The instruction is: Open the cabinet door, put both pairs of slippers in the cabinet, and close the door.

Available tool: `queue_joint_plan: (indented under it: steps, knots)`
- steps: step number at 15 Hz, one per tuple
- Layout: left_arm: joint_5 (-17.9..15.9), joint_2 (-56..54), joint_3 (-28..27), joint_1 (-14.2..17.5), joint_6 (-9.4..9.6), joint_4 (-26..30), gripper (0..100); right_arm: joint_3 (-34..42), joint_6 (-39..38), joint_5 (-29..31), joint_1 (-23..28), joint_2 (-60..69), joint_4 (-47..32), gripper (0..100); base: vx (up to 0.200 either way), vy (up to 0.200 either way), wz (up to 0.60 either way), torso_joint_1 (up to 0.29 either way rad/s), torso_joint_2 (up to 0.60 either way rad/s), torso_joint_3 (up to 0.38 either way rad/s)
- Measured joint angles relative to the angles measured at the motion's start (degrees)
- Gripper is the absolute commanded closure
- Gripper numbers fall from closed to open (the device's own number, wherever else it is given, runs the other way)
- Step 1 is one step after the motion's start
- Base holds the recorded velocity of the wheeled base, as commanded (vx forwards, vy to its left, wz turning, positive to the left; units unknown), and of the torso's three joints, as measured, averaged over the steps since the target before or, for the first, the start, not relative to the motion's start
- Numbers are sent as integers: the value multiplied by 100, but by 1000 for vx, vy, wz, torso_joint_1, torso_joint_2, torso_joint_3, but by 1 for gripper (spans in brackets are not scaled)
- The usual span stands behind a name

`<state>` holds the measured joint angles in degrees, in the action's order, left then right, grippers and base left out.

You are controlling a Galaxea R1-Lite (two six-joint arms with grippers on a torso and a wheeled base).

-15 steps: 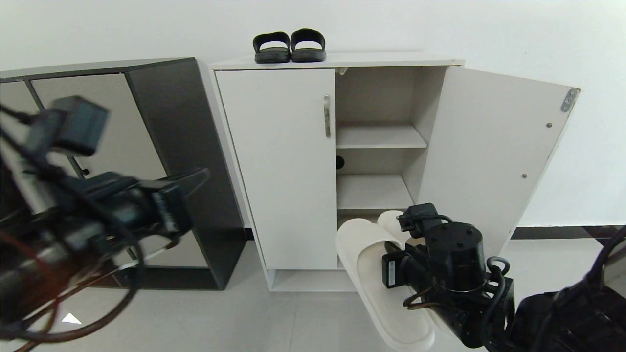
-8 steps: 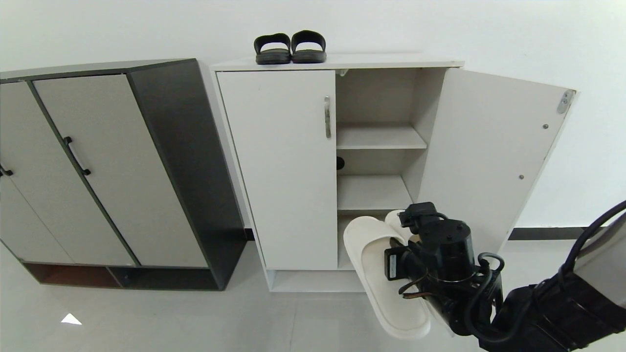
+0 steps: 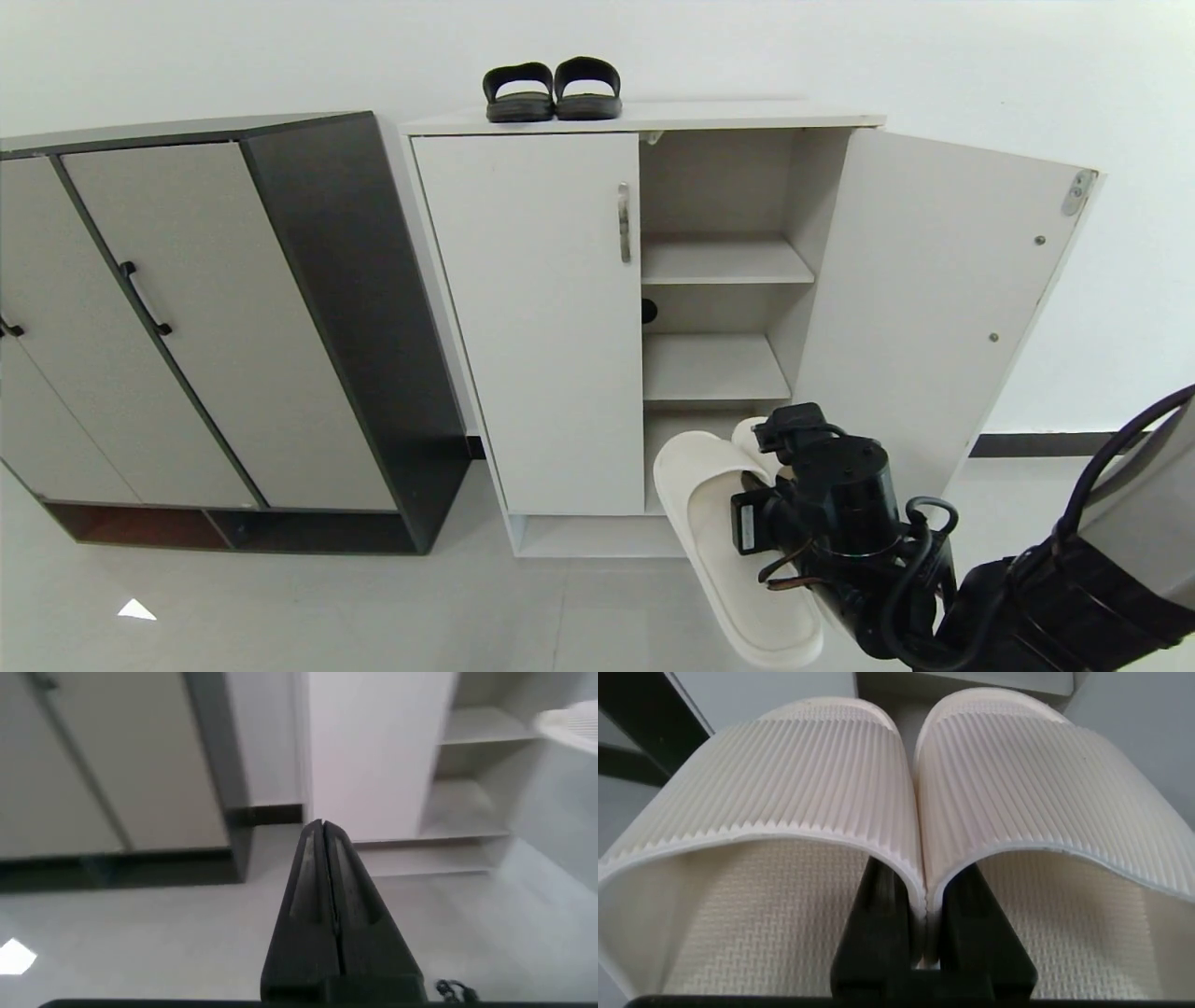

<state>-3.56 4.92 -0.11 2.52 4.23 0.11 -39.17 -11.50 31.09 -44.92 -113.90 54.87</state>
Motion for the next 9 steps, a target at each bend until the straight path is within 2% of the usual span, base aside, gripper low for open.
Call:
queue_joint_plan:
  steps: [1, 2, 4, 5, 7, 9]
  knots:
    - [-2, -61, 9, -250, 4, 2, 100, -16, 4, 2, -20, -16, 0, 100, 0, 0, 0, 0, 0, 0]
    - [4, -121, 9, -349, 6, 2, 100, -16, 4, 6, -46, -24, -2, 100, 0, 0, 0, 0, 0, 0]
    - [160, -315, 9, -301, -71, -1, 100, -24, -2, 9, -88, -30, 1, 100, 0, 0, 0, 0, 0, 0]
    - [222, -374, 11, -279, -207, -1, 100, -44, -7, 15, -129, -35, -10, 100, 0, 0, 0, 0, 0, 0]
    - [247, -452, 11, -260, -341, -4, 100, -269, -16, 93, -212, -112, -33, 100, 0, 0, 0, 0, 0, 0]
    - [245, -482, 11, -252, -344, -6, 100, -752, -33, 391, -236, -267, -185, 100, 0, 0, 0, 0, 0, 0]
